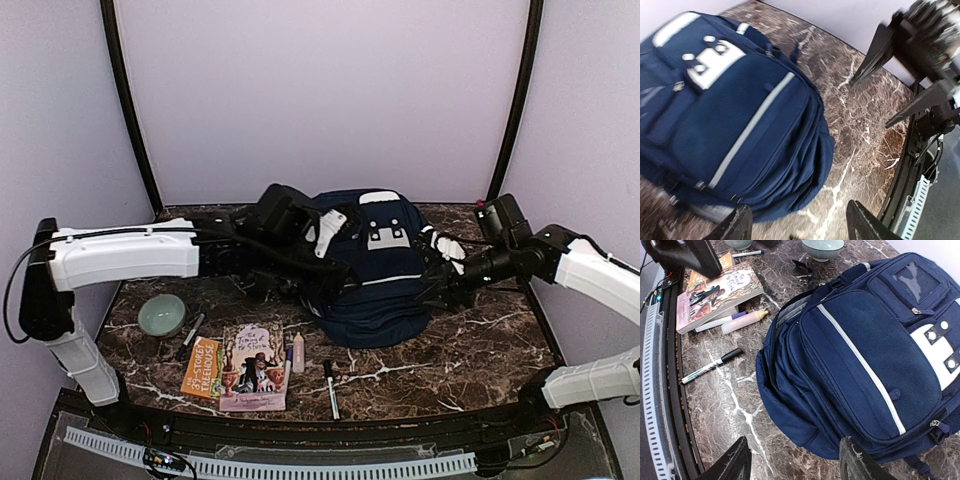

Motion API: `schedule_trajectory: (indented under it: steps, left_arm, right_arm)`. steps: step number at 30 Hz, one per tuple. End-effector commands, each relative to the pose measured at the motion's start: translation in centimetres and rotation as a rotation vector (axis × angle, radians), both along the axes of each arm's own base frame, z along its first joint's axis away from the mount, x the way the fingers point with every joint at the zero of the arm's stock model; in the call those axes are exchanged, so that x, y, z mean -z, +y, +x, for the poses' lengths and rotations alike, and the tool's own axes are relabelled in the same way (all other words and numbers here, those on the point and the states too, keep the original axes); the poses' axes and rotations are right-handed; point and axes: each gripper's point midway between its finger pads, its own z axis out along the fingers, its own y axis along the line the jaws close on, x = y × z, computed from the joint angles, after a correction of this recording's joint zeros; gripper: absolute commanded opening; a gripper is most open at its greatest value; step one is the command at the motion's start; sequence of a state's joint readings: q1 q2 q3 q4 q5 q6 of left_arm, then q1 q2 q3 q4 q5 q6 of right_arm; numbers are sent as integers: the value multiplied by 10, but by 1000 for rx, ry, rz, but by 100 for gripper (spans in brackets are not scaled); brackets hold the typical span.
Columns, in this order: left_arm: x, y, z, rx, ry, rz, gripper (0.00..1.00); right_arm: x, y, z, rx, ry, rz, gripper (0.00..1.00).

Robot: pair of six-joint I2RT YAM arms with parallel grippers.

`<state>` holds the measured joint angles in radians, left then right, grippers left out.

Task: Pack the student bag
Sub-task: Place the largest pocket of the bag in the student bag, then adjust the book in the book.

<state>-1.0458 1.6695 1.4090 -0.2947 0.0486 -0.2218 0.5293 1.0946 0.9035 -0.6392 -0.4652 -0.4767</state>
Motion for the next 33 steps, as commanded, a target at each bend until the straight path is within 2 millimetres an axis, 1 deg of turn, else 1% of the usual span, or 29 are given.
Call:
schedule_trajectory:
  steps: [1,3,5,6,7,8,9,11,12,14,15,18,20,22,24,26,27,29,33]
  left_arm:
    - [27,69,-9,-211,110,119,69]
    - [46,100,-16,-293,181,156,70]
    - [65,130,-20,-392,245,184,70]
    - [76,144,-24,-437,279,200,69]
    - [81,156,-27,-480,308,204,69]
    - [87,167,-30,-524,340,203,68]
    - [90,175,-32,-559,371,189,67]
    - [97,188,-37,-621,430,154,66]
    - [101,194,-39,-651,457,140,65]
    - [107,202,-44,-691,499,112,66]
    - [111,205,-47,-703,514,99,67]
    - [118,202,-53,-686,548,40,69]
    - [123,208,-56,-712,561,34,70]
    - [132,221,-59,-764,576,37,70]
    - [141,233,-65,-808,591,49,70]
    - [145,240,-71,-816,600,60,70]
    - [148,242,-74,-814,610,63,70]
    - [148,237,-79,-771,628,33,70]
    - [148,236,-80,-756,625,-21,69]
  right_arm:
    - [-18,33,6,-77,54,110,60]
    - [-18,51,11,-107,88,123,59]
    - [-15,74,11,-147,123,122,57]
    - [-14,87,10,-169,139,119,57]
    - [-12,101,5,-197,161,121,56]
    - [-12,113,6,-207,180,133,56]
    - [-9,125,3,-220,207,143,55]
    - [3,147,-6,-239,270,155,55]
    - [16,158,-7,-236,307,154,54]
    - [35,178,-7,-173,408,175,55]
    - [41,186,-13,-180,486,194,56]
    - [71,197,-24,-167,622,174,56]
    - [85,208,-37,-191,672,166,57]
    - [92,221,-55,-254,727,156,58]
    - [101,232,-69,-287,787,121,58]
    - [108,241,-74,-286,836,109,58]
    - [113,244,-74,-265,862,102,58]
    - [127,246,-73,-213,902,75,58]
    - [145,244,-71,-149,924,31,58]
